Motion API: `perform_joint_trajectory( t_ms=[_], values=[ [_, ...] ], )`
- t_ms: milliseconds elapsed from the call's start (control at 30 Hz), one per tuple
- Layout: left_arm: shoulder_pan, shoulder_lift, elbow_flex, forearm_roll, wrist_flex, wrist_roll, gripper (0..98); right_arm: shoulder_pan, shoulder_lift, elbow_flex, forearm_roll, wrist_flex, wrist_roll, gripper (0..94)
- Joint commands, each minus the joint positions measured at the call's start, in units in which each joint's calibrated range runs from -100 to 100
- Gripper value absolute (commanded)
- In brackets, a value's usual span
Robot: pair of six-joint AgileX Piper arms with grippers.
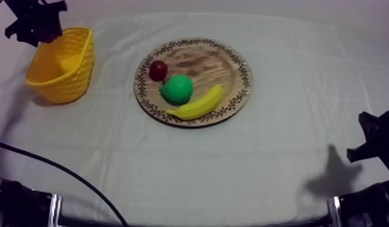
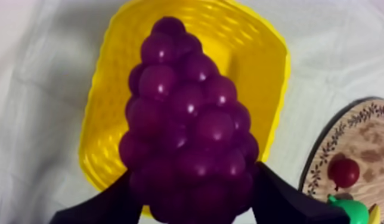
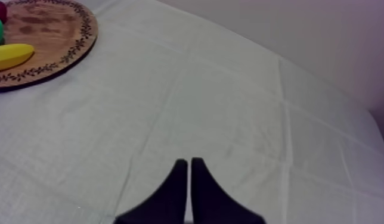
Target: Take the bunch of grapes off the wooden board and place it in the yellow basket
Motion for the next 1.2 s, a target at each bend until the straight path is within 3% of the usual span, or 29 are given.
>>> perform_joint_trajectory(
  t_ms=[0, 567, 667, 900, 1167],
  values=[
    [-0.3, 1.6, -0.5, 0.01, -0.2, 0.1, 57.8, 0.0, 0.0, 0.0, 0.0, 0.0, 0.0, 0.3],
    [-1.5, 19.7, -8.4, 1.09, -2.9, -0.2, 59.3, 0.0, 0.0, 0.0, 0.0, 0.0, 0.0, 0.3],
    [-1.9, 21.5, -8.5, 1.42, -3.3, -0.5, 65.0, 0.0, 0.0, 0.0, 0.0, 0.0, 0.0, 0.3],
    [-2.6, 23.1, -9.0, 2.24, -3.5, -1.3, 88.7, 0.0, 0.0, 0.0, 0.0, 0.0, 0.0, 0.3],
    [-2.6, 17.9, -7.0, 2.78, -4.1, -1.1, 89.0, 0.0, 0.0, 0.0, 0.0, 0.0, 0.0, 0.3]
  ],
)
